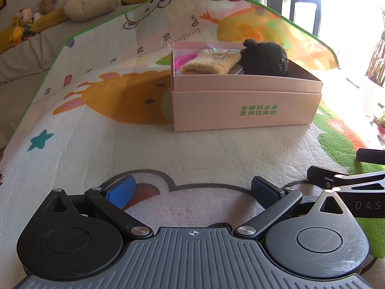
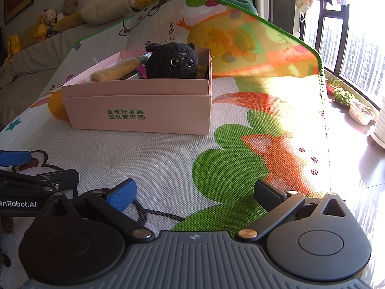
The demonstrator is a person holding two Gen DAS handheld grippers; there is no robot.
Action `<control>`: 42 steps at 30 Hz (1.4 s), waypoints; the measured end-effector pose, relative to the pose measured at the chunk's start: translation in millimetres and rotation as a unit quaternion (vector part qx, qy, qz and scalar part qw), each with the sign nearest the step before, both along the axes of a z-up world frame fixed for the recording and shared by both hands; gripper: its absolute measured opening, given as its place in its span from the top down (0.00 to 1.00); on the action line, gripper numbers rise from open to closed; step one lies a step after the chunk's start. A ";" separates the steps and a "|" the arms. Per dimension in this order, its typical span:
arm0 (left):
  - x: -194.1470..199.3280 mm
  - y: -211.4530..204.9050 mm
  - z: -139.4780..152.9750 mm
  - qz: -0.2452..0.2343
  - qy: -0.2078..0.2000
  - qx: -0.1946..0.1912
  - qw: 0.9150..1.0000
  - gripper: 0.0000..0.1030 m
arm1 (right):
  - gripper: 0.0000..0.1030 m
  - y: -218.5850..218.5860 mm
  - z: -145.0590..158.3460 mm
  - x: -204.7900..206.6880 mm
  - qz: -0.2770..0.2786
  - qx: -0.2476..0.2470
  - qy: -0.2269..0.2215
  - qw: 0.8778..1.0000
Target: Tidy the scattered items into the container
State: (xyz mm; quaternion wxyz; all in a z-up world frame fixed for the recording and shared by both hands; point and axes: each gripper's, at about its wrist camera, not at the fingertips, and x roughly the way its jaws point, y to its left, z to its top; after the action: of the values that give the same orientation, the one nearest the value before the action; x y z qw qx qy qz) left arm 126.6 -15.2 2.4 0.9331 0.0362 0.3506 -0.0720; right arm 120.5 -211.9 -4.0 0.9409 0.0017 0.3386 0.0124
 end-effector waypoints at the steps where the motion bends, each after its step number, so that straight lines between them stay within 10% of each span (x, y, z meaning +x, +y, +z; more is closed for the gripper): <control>1: -0.2 0.6 -0.2 0.000 -0.001 -0.001 1.000 0.00 | 0.00 -0.1 0.0 0.1 0.000 0.000 0.000 1.000; 42: 0.1 2.6 1.6 -0.013 0.006 -0.002 1.000 0.00 | 0.00 -0.5 0.2 0.2 0.000 0.000 0.000 1.000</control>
State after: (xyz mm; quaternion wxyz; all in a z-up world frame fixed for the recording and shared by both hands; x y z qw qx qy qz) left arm 126.7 -12.6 4.1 0.9299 0.0381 0.3559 -0.0850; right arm 120.7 -212.4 -3.9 0.9408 0.0016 0.3386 0.0124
